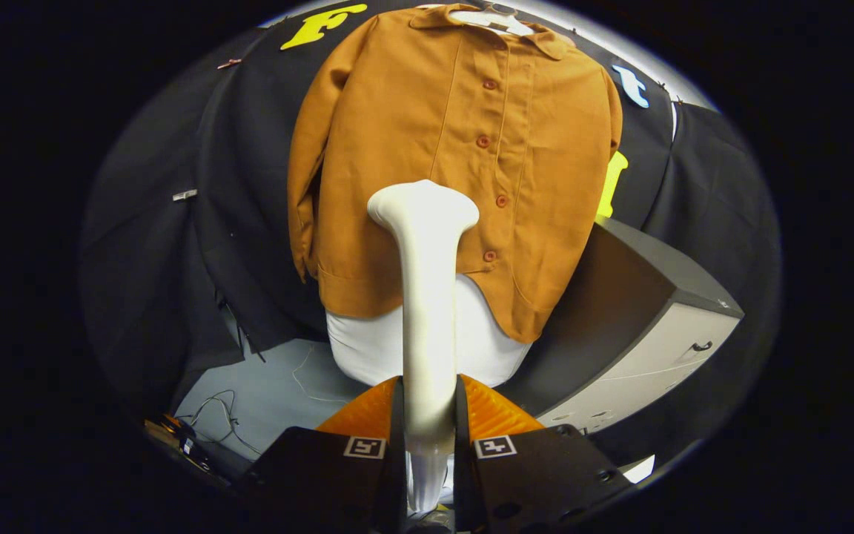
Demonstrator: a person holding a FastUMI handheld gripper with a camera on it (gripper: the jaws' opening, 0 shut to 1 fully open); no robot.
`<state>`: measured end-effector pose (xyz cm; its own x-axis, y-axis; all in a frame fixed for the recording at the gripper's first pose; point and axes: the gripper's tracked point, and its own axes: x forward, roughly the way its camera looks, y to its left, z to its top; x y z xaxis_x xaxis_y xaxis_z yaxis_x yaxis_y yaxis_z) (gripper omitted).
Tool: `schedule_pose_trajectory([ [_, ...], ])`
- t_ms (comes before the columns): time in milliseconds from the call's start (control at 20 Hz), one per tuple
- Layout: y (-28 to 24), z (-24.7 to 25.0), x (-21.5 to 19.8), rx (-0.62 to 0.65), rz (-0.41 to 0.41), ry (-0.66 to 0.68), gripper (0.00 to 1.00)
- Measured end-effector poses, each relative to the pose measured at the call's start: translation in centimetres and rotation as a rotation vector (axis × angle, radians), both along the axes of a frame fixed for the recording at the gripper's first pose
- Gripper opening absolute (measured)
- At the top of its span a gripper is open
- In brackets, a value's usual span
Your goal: Iron the clothes twice with a garment steamer, once on the left side and once on the right side.
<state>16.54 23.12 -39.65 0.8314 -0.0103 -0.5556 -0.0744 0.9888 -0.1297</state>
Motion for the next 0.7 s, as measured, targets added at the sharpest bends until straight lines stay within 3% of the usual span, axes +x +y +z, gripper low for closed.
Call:
schedule_pose_trajectory([
  [400,-2.2,8.9,-0.6,0.046,-0.025,-0.155,0.29],
  [700,-4.0,18.2,-0.8,0.087,-0.047,-0.319,0.28],
])
